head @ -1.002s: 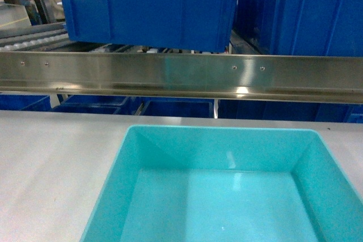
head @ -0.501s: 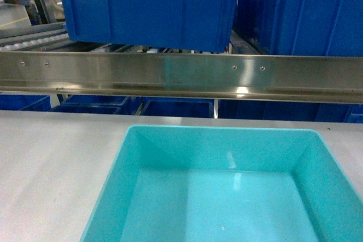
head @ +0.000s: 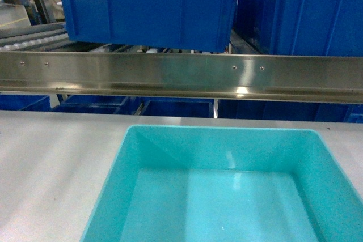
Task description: Organize blue bins on left shelf correctly
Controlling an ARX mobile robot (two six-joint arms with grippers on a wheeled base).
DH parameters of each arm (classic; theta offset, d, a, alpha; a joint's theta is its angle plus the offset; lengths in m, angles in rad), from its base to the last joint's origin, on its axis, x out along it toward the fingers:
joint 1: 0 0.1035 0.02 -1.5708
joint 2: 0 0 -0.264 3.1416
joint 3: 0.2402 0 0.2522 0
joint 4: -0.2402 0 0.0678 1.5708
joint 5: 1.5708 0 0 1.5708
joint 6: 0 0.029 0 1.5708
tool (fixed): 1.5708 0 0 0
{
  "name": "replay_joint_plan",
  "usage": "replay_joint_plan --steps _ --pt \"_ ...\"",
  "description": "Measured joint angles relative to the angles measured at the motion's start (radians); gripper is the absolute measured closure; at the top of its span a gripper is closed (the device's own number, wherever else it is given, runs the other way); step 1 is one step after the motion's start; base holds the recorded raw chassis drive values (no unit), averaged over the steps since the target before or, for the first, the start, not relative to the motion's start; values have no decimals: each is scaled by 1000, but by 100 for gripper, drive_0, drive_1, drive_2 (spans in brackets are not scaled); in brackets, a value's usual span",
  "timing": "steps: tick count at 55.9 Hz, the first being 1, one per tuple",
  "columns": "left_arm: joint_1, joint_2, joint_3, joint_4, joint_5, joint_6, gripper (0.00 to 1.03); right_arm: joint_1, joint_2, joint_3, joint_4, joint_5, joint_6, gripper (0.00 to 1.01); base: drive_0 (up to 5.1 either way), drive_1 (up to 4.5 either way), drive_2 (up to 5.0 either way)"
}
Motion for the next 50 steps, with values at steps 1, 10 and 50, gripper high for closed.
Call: replay_joint_plan --steps 1,10,50 --pt "-9 61 29 18 -1 7 5 0 68 23 45 0 -1 3 0 0 0" --pt "-73 347 196 -55 -3 32 5 27 366 203 61 7 -2 3 0 0 0" --pt "-247 706 441 -299 -19 -162 5 18 644 330 -206 -82 -25 3 0 0 0"
